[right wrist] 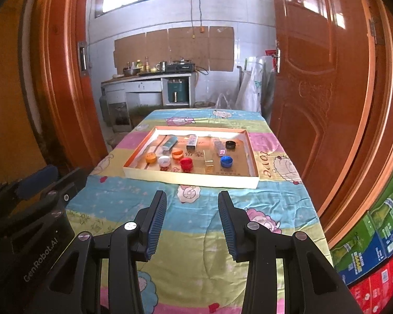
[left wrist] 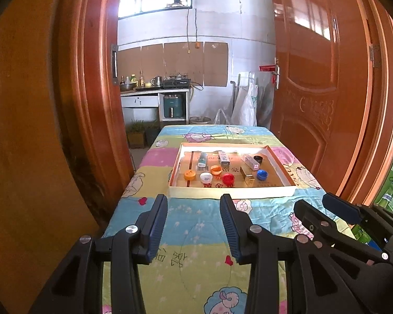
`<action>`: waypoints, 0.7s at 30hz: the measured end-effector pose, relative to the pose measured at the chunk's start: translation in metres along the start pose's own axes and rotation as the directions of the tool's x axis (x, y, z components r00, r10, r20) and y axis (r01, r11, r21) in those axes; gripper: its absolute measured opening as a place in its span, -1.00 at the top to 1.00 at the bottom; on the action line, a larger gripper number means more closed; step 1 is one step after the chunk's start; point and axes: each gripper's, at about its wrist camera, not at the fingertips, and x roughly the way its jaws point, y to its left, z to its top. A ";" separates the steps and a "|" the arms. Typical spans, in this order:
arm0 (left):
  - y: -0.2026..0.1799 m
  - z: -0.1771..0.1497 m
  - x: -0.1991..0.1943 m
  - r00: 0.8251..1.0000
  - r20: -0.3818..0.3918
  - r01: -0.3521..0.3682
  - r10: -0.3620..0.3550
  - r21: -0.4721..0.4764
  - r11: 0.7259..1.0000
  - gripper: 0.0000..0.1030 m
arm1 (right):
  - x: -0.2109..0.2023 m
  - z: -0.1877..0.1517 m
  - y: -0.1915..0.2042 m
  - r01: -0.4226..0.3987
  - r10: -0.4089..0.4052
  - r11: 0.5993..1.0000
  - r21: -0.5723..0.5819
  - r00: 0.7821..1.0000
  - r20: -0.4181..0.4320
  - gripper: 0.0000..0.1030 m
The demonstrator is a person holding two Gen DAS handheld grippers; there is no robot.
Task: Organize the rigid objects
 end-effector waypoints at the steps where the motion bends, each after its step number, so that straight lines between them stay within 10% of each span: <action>1: 0.001 -0.001 -0.001 1.000 0.002 0.001 -0.001 -0.002 1.000 0.19 | -0.001 0.000 0.001 0.000 0.000 1.000 -0.001 1.000 0.003 0.17; 21: 0.006 -0.005 -0.020 1.000 0.029 -0.002 0.002 -0.010 1.000 0.19 | -0.029 -0.009 0.004 0.013 -0.013 1.000 -0.005 0.998 0.054 0.17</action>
